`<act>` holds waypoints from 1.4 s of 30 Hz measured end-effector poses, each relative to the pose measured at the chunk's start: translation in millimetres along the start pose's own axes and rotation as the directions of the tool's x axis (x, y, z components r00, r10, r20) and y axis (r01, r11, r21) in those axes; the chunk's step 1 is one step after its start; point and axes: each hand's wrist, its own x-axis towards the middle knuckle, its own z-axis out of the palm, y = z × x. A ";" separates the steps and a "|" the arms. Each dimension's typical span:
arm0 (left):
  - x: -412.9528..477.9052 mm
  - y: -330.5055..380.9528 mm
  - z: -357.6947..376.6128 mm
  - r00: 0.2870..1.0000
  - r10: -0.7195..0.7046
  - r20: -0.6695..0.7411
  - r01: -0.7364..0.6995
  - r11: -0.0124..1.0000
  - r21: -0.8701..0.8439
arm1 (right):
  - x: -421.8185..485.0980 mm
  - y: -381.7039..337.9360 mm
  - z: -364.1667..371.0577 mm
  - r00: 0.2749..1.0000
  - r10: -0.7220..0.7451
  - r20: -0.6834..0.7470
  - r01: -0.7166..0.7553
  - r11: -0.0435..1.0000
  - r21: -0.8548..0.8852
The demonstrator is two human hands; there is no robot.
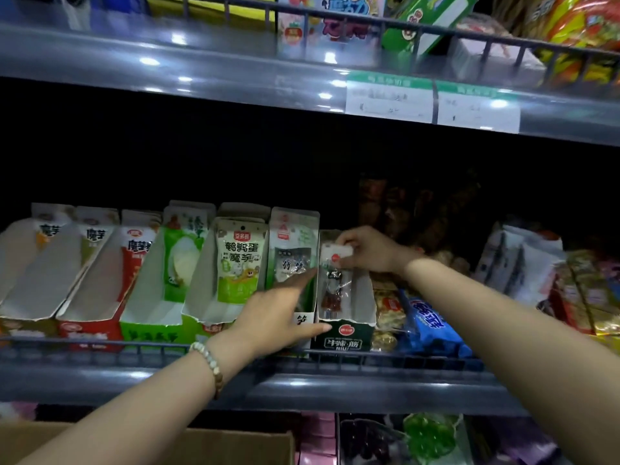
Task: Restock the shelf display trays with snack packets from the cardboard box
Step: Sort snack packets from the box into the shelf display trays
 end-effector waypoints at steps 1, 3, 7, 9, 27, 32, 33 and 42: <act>-0.2 -1.1 1.3 1.000 0.002 -0.015 -0.002 1.000 -0.003 | 5.3 6.2 6.3 0.999 -0.023 -0.027 0.022 0.999 -0.037; -0.4 -2.3 3.0 0.999 0.008 -0.035 -0.009 1.000 -0.004 | 10.3 14.9 14.1 0.996 -0.051 -0.073 0.039 0.988 -0.149; -1.0 -2.3 4.4 0.999 0.014 -0.052 -0.013 1.000 0.012 | 8.3 20.8 18.9 0.995 -0.066 -0.071 0.049 0.974 -0.222; -1.5 -2.5 4.5 0.998 0.024 -0.053 -0.023 1.000 0.021 | 6.9 23.8 20.1 0.995 -0.076 -0.069 0.054 0.957 -0.284; -36.9 5.0 -18.2 0.994 0.005 -0.107 -0.013 0.997 -0.071 | -65.4 -13.5 10.6 0.982 -0.037 -0.187 0.013 0.991 -0.131; -76.8 -5.8 -34.2 0.995 0.003 -0.099 -0.011 0.996 -0.090 | -109.6 -48.3 16.4 0.973 -0.040 -0.229 0.008 0.991 -0.137; -86.6 -10.2 -35.9 0.995 -0.002 -0.096 -0.006 0.996 -0.085 | -119.2 -56.6 21.0 0.971 -0.066 -0.231 0.041 0.993 -0.113; -201.1 -71.7 -24.1 0.989 -0.140 -0.044 0.136 0.988 -0.074 | -182.3 -104.4 117.9 0.995 -0.098 -0.028 0.098 0.995 0.018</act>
